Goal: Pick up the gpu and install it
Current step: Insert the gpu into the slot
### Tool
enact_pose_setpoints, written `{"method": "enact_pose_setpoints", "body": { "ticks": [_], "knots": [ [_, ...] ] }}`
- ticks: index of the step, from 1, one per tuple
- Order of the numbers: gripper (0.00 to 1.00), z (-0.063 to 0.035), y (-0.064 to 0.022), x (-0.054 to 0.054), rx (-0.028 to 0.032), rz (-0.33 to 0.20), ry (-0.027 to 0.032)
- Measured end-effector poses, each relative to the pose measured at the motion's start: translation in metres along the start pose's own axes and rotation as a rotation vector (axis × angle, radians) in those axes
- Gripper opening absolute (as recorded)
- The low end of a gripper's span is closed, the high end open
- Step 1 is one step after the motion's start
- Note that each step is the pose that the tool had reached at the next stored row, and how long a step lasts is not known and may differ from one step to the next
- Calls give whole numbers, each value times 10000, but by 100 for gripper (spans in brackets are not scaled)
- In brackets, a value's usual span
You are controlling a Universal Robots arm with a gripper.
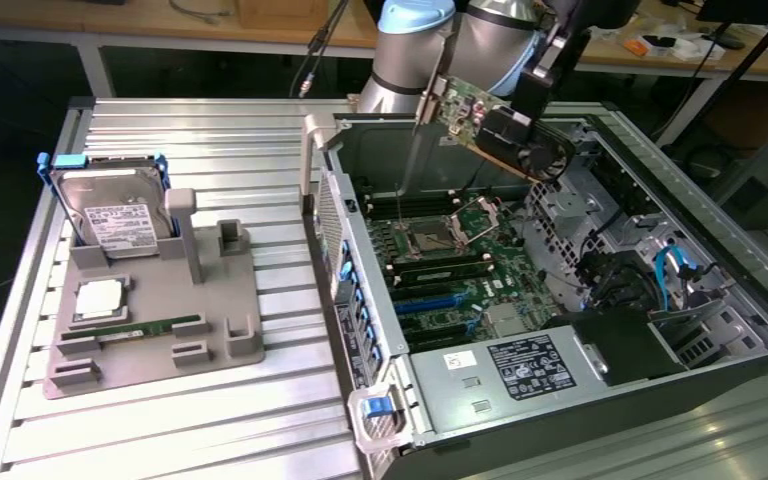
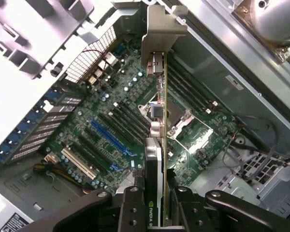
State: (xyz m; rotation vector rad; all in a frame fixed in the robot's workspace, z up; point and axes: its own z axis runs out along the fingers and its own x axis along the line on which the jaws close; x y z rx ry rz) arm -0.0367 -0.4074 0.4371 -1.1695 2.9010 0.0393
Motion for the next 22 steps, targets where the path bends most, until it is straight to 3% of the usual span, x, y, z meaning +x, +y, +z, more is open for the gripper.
{"method": "enact_pose_setpoints", "body": {
  "ticks": [22],
  "knots": [
    [27,0,-29,-30,-76,-3481,64]
  ]
}}
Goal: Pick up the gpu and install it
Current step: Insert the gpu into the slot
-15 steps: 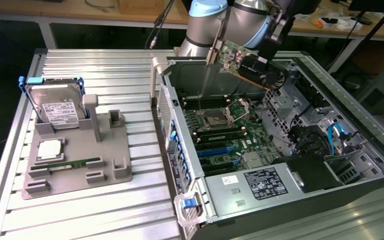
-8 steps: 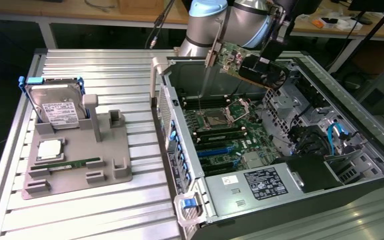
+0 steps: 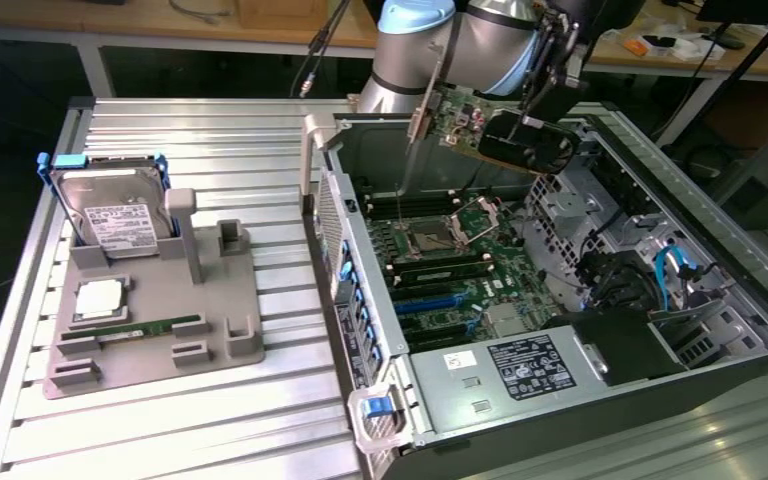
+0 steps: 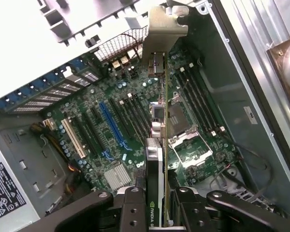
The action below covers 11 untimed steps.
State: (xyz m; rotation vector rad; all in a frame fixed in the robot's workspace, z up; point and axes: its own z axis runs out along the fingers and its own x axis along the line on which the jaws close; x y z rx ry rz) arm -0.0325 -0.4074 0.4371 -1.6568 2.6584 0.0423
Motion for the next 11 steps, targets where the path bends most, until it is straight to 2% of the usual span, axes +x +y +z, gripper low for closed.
{"method": "enact_pose_setpoints", "body": {
  "ticks": [4,6,11],
  "knots": [
    [27,0,-6,-3,-15,-702,13],
    [27,0,-11,-6,-29,-1297,24],
    [27,0,-18,-9,-50,-2260,41]
  ]
}}
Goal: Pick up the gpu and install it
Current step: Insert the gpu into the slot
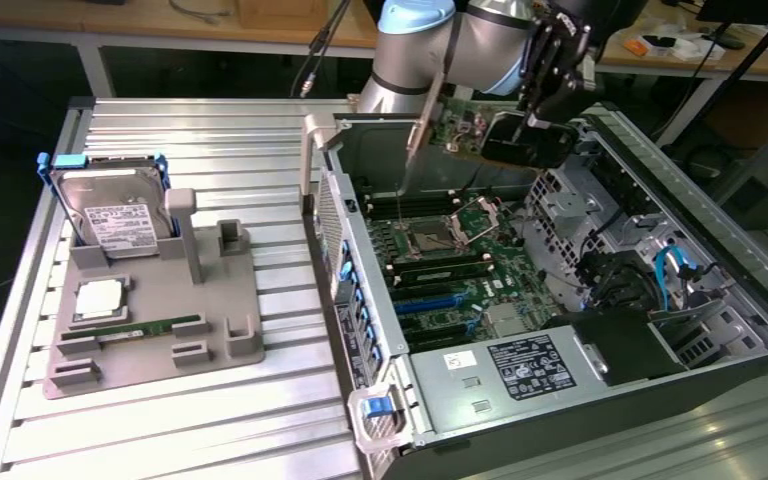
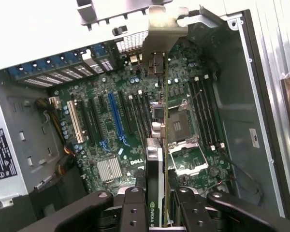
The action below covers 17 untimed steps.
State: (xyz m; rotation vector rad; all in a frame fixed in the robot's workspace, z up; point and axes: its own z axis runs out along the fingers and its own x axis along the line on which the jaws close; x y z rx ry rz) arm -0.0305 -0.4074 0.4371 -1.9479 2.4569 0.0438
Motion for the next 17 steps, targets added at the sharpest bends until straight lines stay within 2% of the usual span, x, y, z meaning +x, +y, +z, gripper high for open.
{"method": "enact_pose_setpoints", "body": {
  "ticks": [17],
  "knots": [
    [27,0,-23,-5,-68,-3129,58]
  ]
}}
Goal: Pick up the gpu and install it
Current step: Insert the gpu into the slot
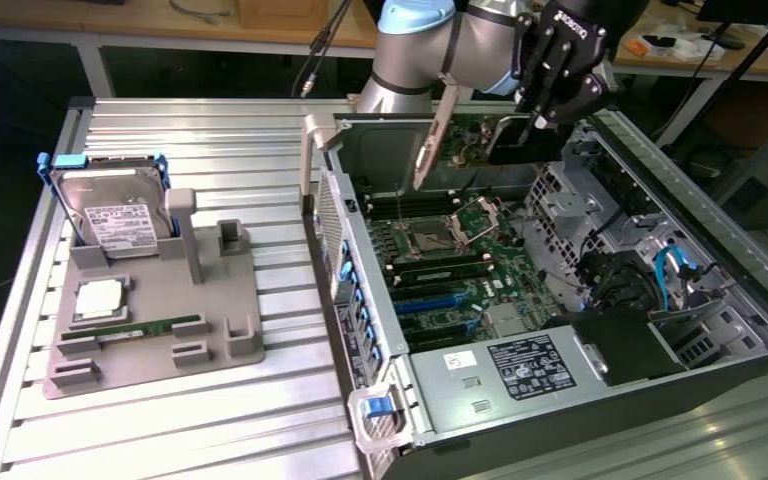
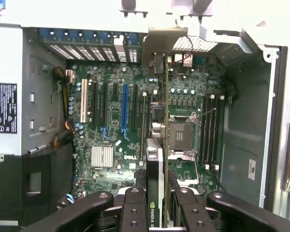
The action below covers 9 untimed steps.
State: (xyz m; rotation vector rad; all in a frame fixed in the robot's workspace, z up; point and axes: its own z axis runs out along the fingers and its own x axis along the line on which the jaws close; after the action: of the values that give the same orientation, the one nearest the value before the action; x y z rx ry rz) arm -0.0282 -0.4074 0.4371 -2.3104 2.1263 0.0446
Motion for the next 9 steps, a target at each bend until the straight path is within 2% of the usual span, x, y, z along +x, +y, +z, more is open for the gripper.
{"method": "enact_pose_setpoints", "body": {
  "ticks": [5,6,9],
  "knots": [
    [27,0,0,0,-1,-22,1],
    [27,0,0,0,46,-25,5],
    [27,-1,-1,0,334,-30,31]
  ]
}}
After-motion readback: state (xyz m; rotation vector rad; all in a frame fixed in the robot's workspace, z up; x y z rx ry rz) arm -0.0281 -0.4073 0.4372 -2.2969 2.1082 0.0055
